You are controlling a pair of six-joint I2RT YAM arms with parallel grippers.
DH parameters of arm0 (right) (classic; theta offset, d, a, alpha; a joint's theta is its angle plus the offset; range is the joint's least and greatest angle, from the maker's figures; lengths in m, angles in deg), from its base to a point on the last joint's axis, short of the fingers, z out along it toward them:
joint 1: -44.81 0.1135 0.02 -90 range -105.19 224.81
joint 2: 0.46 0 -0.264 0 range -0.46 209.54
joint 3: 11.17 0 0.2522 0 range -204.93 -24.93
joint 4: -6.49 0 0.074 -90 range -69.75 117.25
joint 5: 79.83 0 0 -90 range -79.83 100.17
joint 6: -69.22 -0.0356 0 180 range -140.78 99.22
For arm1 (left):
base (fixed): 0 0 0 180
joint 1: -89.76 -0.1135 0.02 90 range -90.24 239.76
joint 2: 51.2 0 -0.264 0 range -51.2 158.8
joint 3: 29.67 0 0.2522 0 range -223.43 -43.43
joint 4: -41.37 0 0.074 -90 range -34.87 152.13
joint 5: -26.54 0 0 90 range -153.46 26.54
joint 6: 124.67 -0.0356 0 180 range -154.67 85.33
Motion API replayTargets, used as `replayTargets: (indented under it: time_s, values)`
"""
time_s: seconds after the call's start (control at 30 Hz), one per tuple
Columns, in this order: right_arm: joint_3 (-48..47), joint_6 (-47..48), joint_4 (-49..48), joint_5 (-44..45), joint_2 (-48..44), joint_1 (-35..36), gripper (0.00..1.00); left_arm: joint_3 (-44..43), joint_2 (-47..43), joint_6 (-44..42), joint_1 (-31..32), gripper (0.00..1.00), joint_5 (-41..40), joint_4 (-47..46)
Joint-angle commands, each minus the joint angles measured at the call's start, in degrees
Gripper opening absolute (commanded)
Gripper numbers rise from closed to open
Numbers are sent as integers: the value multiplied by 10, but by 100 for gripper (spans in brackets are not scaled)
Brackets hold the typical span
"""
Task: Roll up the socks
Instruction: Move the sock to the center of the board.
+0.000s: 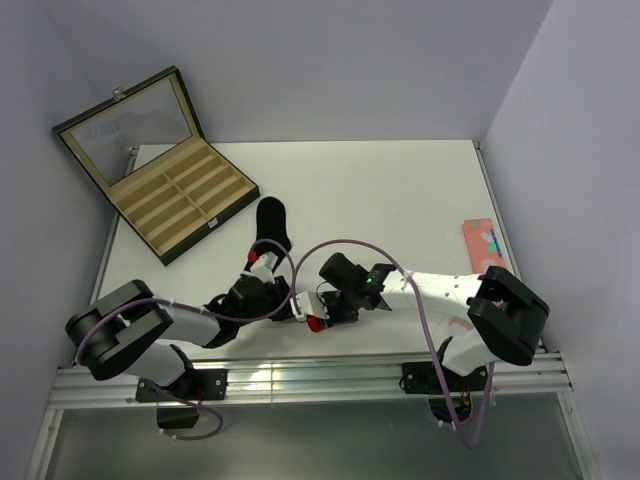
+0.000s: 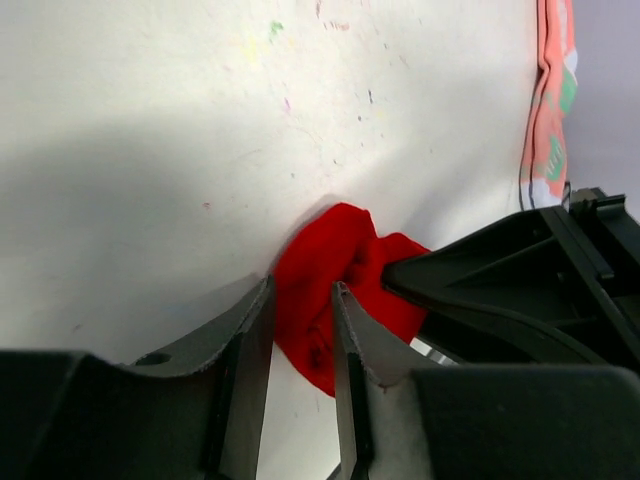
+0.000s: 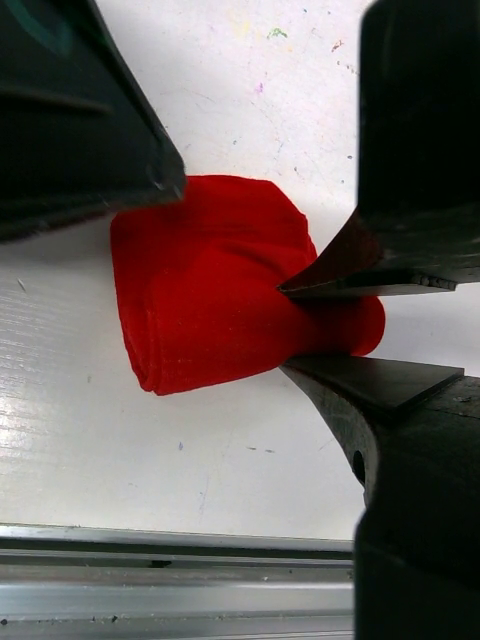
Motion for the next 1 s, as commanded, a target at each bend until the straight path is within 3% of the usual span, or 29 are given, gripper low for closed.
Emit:
replayTargets:
  time_s: [0.0, 0.17, 0.3, 0.47, 0.97]
  values:
    - [5, -8, 81, 30, 24, -1, 22, 11, -49, -22, 0, 34, -56, 49]
    - [-2, -11, 84, 31, 30, -1, 22, 42, -101, -3, 0, 33, -76, 68]
    - [-14, -12, 93, 33, 38, 0, 22, 59, -94, 12, 13, 30, -68, 58]
    - [-48, -18, 130, 7, 58, -1, 22, 39, -34, 16, 51, 29, -71, 25]
    - [-96, -20, 221, -33, 98, -37, 22, -49, 147, 3, 59, 17, -9, -69]
